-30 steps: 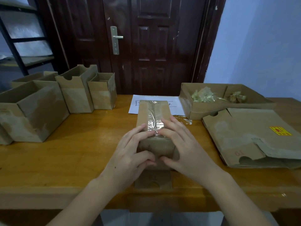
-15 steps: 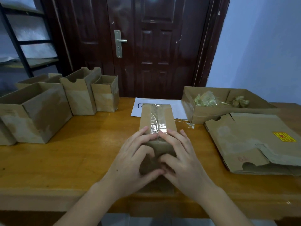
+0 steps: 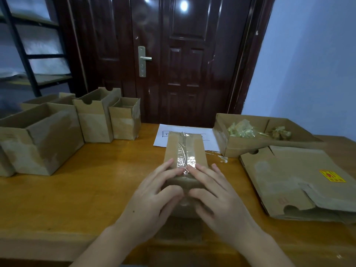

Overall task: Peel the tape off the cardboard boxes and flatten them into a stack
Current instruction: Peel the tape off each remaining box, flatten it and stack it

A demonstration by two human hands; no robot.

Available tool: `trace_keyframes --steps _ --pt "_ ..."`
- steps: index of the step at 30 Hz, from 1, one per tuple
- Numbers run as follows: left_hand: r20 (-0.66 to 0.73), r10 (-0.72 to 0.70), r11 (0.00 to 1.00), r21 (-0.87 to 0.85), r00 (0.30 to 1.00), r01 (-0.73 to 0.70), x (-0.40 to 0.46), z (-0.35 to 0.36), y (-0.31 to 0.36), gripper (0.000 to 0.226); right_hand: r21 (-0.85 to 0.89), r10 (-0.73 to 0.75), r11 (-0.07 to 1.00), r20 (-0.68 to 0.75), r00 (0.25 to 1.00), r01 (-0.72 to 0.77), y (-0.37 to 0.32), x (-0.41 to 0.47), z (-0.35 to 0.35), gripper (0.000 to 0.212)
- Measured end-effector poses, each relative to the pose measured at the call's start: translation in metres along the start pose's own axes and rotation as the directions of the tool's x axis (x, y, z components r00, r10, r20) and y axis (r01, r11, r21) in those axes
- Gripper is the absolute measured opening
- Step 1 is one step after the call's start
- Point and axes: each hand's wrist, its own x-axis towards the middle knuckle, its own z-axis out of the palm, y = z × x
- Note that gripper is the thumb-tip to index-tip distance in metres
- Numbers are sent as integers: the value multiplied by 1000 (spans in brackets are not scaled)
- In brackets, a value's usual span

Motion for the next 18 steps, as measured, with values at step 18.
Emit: trace_keyframes --steps 18 --pt "-15 -10 999 -33 1000 9 11 -5 -7 16 -42 -45 998 -34 998 44 -2 13 -9 18"
